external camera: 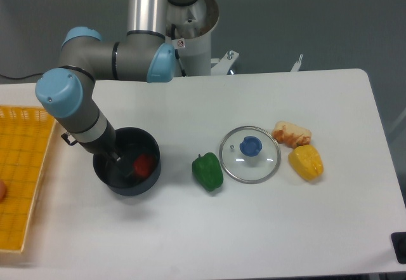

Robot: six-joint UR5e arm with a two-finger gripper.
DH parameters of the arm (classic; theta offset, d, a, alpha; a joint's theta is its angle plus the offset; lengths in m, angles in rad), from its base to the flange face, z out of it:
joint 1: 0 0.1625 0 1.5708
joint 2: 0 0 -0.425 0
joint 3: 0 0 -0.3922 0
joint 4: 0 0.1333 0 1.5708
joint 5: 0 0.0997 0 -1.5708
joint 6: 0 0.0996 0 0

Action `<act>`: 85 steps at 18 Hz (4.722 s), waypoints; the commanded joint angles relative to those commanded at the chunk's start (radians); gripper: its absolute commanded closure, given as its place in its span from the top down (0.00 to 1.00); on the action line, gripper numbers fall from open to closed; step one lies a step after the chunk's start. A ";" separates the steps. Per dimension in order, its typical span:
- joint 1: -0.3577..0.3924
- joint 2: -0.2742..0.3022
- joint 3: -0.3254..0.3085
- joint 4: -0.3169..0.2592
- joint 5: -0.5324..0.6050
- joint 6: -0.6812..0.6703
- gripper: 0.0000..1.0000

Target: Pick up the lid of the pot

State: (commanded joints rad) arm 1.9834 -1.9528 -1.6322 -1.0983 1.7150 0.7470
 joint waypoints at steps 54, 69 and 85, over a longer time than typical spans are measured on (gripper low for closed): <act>0.598 0.031 -0.121 0.058 -0.083 0.621 1.00; 0.597 -0.014 -0.163 0.127 -0.038 0.657 1.00; 0.595 -0.035 -0.175 0.123 -0.035 0.655 0.87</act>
State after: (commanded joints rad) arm 2.5786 -1.9880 -1.8070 -0.9756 1.6797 1.4021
